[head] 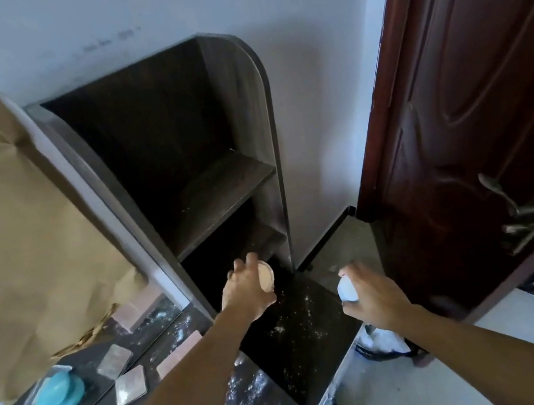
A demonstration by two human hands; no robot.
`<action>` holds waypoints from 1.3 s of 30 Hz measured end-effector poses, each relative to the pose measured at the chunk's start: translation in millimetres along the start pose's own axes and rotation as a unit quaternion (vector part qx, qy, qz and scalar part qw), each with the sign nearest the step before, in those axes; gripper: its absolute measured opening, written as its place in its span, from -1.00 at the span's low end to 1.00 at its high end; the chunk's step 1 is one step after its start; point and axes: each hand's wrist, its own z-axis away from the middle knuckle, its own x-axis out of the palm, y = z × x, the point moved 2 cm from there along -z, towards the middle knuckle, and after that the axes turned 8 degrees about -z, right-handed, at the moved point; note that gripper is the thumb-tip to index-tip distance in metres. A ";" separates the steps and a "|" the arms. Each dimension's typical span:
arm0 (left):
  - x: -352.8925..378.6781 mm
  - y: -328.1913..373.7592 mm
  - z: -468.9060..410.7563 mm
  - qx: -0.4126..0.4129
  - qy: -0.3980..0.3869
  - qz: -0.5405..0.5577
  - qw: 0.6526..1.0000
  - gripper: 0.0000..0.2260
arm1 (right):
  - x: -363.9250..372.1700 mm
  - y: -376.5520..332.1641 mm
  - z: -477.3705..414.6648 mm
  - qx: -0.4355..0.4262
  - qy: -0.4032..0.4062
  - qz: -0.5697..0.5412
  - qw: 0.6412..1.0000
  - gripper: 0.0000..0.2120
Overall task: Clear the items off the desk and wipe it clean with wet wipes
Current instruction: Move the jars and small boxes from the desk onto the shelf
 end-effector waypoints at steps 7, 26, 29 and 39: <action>18.9 -3.4 -94.7 -0.054 -0.005 0.019 0.998 -0.34 | 5.5 27.6 -65.8 0.003 -0.022 -0.022 1.000 -0.48; 41.4 -12.1 -147.5 -0.172 0.073 0.136 0.973 -0.53 | 41.6 41.0 -165.5 -0.112 -0.050 -0.043 0.992 -0.43; 48.2 -22.3 -116.5 -0.188 0.102 0.089 0.973 -0.51 | 36.8 13.4 -172.7 -0.198 -0.029 -0.021 0.980 -0.41; 84.2 -32.7 -38.2 -0.219 0.101 -0.041 0.970 -0.66 | 65.5 -51.1 -230.2 -0.292 -0.094 -0.018 0.952 -0.40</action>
